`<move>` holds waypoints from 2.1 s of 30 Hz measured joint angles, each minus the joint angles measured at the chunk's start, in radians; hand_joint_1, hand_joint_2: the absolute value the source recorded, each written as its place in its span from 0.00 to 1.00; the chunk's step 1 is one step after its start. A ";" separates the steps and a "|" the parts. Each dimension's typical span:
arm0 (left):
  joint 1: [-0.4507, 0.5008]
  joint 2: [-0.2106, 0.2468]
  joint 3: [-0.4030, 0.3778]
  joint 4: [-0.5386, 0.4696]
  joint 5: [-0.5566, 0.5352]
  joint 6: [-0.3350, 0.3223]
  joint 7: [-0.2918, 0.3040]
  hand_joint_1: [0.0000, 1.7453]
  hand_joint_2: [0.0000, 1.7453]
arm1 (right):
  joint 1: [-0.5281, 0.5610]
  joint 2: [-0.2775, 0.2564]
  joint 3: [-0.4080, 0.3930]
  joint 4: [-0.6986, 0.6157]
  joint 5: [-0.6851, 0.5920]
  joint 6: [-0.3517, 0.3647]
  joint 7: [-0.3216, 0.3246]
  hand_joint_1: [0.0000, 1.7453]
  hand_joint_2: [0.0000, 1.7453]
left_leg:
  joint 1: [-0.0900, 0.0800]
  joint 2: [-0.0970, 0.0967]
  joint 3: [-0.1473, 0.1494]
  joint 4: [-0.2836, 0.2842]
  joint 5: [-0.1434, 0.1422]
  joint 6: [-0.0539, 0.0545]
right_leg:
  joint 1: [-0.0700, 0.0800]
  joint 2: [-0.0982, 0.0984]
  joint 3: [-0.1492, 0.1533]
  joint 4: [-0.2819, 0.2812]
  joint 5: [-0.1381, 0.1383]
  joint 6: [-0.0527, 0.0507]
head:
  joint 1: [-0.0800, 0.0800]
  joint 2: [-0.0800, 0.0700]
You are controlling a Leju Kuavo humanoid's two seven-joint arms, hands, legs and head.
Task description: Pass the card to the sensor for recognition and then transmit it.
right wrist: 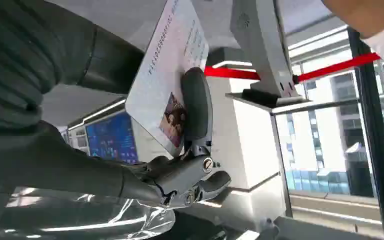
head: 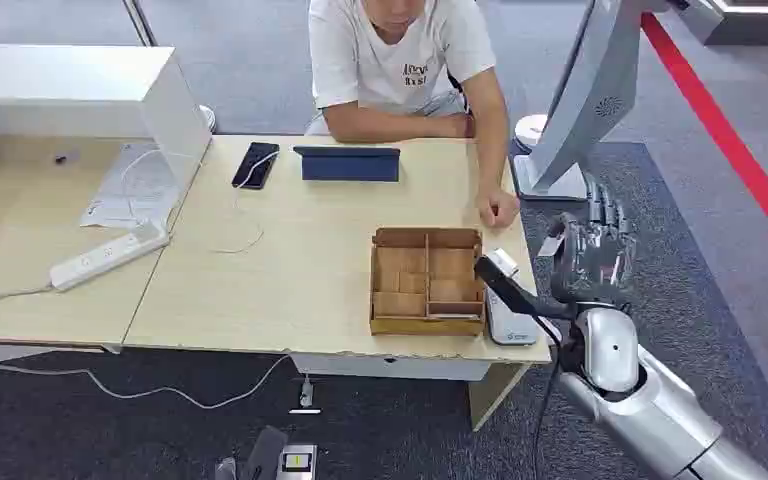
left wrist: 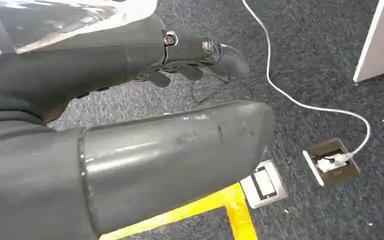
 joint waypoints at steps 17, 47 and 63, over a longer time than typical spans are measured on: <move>0.009 0.000 0.005 0.000 0.038 0.000 -0.042 0.00 0.00 | -0.014 0.052 0.171 0.084 -0.254 0.045 -0.039 1.00 1.00 | 0.000 -0.001 -0.001 0.000 0.000 0.000 | 0.000 0.000 -0.001 0.000 0.000 0.000 | 0.000 0.000; 0.031 -0.001 0.067 0.002 -0.037 0.000 -0.043 0.00 0.00 | -0.067 0.097 0.272 0.273 -0.261 -0.223 -0.001 1.00 1.00 | 0.000 -0.001 -0.002 0.000 0.000 0.000 | 0.000 -0.001 -0.001 0.000 0.000 0.000 | 0.000 0.000; 0.027 -0.003 0.103 0.006 -0.021 0.000 -0.062 0.00 0.00 | -0.025 0.074 0.165 0.270 -0.265 -0.025 0.000 1.00 1.00 | 0.000 -0.001 -0.002 0.000 0.000 0.000 | 0.000 0.000 -0.001 0.000 0.000 0.000 | 0.000 0.000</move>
